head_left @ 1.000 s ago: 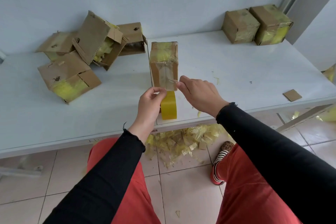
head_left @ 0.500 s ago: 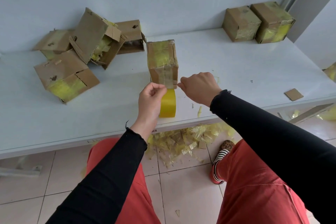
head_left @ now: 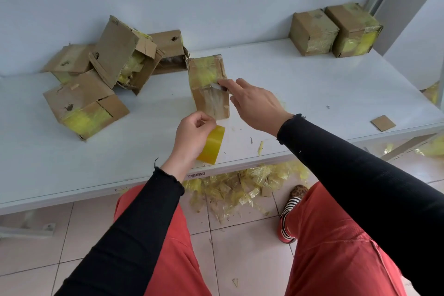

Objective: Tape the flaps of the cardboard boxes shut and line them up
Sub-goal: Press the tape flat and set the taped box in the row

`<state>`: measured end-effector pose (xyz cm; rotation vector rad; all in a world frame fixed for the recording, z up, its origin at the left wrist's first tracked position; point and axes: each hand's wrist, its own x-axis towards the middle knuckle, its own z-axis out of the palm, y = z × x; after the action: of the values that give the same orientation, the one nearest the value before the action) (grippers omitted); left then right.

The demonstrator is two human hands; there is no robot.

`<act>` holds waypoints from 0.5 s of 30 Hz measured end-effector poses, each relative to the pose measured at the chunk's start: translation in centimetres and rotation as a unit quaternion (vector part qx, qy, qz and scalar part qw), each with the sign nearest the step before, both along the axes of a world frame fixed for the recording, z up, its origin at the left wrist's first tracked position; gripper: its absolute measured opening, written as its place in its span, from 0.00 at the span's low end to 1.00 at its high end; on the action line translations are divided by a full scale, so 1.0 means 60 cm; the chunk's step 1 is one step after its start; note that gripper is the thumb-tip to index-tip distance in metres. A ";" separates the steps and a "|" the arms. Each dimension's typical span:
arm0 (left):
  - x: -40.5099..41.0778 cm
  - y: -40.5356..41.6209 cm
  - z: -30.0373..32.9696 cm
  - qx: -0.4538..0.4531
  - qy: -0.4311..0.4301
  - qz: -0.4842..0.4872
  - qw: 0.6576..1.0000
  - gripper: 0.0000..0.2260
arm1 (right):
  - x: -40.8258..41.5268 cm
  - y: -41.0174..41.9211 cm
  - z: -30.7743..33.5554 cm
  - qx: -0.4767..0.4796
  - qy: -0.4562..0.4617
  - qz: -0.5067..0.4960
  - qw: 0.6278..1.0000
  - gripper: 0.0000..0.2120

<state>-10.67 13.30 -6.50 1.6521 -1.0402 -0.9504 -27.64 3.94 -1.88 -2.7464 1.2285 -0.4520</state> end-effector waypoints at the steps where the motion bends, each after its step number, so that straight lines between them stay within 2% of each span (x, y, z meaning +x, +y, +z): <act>1: 0.001 0.000 0.005 0.019 -0.024 -0.023 0.999 0.05 | 0.000 0.000 0.003 0.002 0.009 -0.005 1.000 0.25; 3: -0.006 0.004 0.014 0.045 -0.048 -0.064 0.996 0.06 | 0.001 -0.003 0.012 0.006 0.024 -0.011 1.000 0.25; 5: -0.019 0.010 0.020 0.029 -0.031 -0.073 0.996 0.05 | 0.002 -0.006 0.021 0.027 0.009 0.009 1.000 0.23; 8: -0.028 0.022 0.026 -0.016 0.021 -0.067 0.997 0.05 | -0.014 -0.002 0.026 0.094 -0.110 0.020 0.989 0.21; 10: -0.033 0.029 0.031 -0.040 0.036 -0.088 0.995 0.04 | -0.041 0.001 0.020 0.137 -0.209 -0.017 0.968 0.15; 12: -0.040 0.030 0.037 -0.061 0.030 -0.116 0.991 0.02 | -0.072 0.004 0.009 0.205 -0.267 -0.052 0.940 0.06; 14: -0.050 0.026 0.041 -0.076 0.031 -0.137 0.987 0.03 | -0.097 0.014 -0.001 0.270 -0.301 -0.082 0.911 0.03; 15: -0.057 0.022 0.044 -0.080 0.033 -0.146 0.985 0.03 | -0.106 0.021 -0.005 0.303 -0.318 -0.089 0.894 0.05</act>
<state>-14.07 14.64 -3.88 1.3495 -1.3009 -1.0725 -33.98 5.21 -2.20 -1.7644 1.1700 -0.7519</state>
